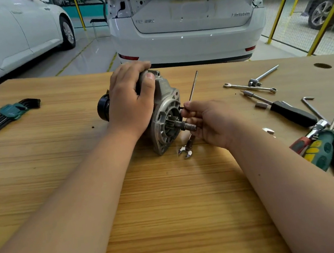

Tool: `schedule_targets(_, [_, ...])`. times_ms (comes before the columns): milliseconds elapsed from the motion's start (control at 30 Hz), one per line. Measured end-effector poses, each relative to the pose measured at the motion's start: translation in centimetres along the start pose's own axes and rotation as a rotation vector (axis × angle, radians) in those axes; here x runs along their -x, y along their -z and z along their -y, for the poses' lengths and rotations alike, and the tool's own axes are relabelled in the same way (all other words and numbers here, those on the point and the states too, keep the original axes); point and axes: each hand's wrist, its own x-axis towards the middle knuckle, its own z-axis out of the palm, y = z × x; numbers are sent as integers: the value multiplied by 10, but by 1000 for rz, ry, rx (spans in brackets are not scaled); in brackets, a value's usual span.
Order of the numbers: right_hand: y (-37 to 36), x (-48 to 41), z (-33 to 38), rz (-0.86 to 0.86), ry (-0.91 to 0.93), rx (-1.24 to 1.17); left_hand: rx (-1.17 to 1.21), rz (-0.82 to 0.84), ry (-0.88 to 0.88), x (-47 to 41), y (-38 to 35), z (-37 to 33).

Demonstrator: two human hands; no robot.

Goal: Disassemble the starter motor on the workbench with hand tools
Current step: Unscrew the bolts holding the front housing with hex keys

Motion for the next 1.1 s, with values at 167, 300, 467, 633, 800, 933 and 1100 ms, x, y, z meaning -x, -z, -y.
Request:
schedule_targets(167, [4, 1, -4, -15, 97, 178, 7, 4, 14, 1, 0, 1])
schedule_targets(300, [6, 2, -6, 39, 144, 229, 4, 11, 26, 1, 1, 0])
schedule_targets(467, [2, 1, -7, -7, 166, 282, -8, 23, 26, 1, 3, -2])
schedule_targets(633, [0, 0, -6, -54, 167, 302, -12, 28, 28, 1, 2, -1])
schedule_targets(800, [-1, -1, -3, -57, 123, 310, -7, 21, 25, 1, 2, -2])
schedule_targets(933, [0, -1, 3, -26, -11, 258, 3, 8, 20, 1, 1, -1])
schedule_targets(1100, [-4, 1, 4, 6, -122, 120, 8, -9, 10, 1, -1, 1])
